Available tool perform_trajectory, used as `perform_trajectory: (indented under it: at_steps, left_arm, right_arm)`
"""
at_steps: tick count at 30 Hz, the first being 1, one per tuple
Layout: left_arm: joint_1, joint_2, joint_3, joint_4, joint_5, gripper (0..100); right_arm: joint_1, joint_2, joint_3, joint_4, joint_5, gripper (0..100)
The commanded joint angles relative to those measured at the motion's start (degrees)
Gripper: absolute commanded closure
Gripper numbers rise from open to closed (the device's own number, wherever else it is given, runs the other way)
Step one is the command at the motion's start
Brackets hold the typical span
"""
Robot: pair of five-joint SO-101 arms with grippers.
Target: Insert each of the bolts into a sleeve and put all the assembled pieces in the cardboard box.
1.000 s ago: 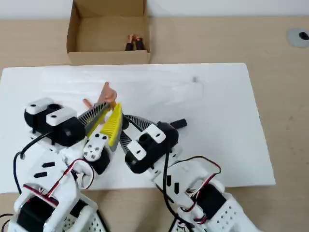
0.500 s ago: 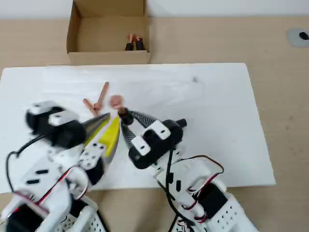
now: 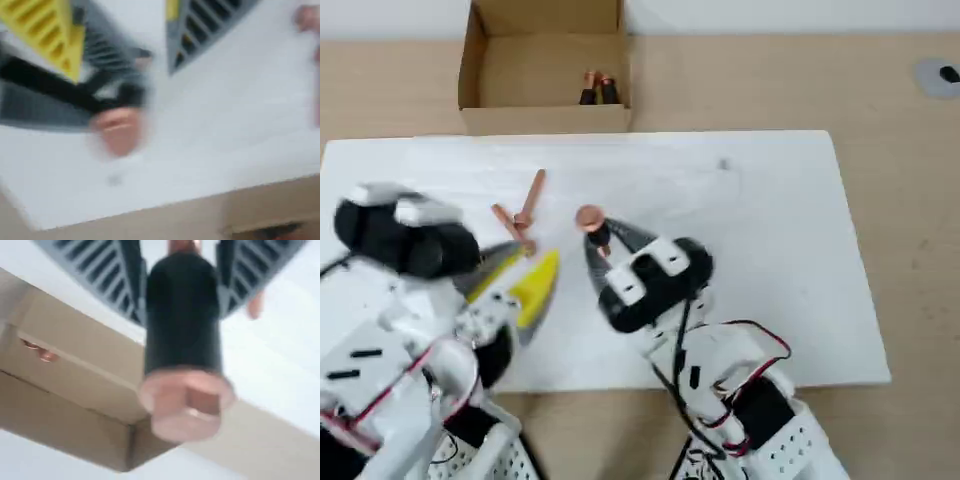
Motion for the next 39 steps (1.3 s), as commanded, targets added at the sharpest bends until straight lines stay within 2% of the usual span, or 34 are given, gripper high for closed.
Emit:
perform_trajectory:
  at_steps: [1,9,14,20,28,33,39]
  left_arm:
    - [-8.26,5.67,-1.41,-0.26,0.26,88]
    - [-14.15,18.77,3.25,-3.34,0.62,88]
    - [-16.26,26.95,2.99,-3.43,3.78,88]
    - [-18.64,36.70,2.99,-3.43,3.78,88]
    - [-20.22,44.53,2.99,-6.07,3.60,88]
    - [-21.01,49.01,2.90,-11.43,3.60,88]
    - [-21.19,55.96,0.97,-16.79,3.60,87]
  right_arm:
    - [5.14,5.32,-8.84,-2.90,-2.73,98.9]
    - [10.68,36.79,-29.85,-8.18,-4.84,98.9]
    - [14.64,61.23,-48.31,-7.82,-4.92,98.9]
    - [18.77,89.27,-72.66,-7.74,-4.92,98.9]
    - [18.95,121.54,-108.00,-4.92,-4.75,98.9]
    - [19.03,141.41,-133.05,-4.57,-4.66,98.8]
    - [18.86,161.10,-155.65,0.35,-1.32,98.6]
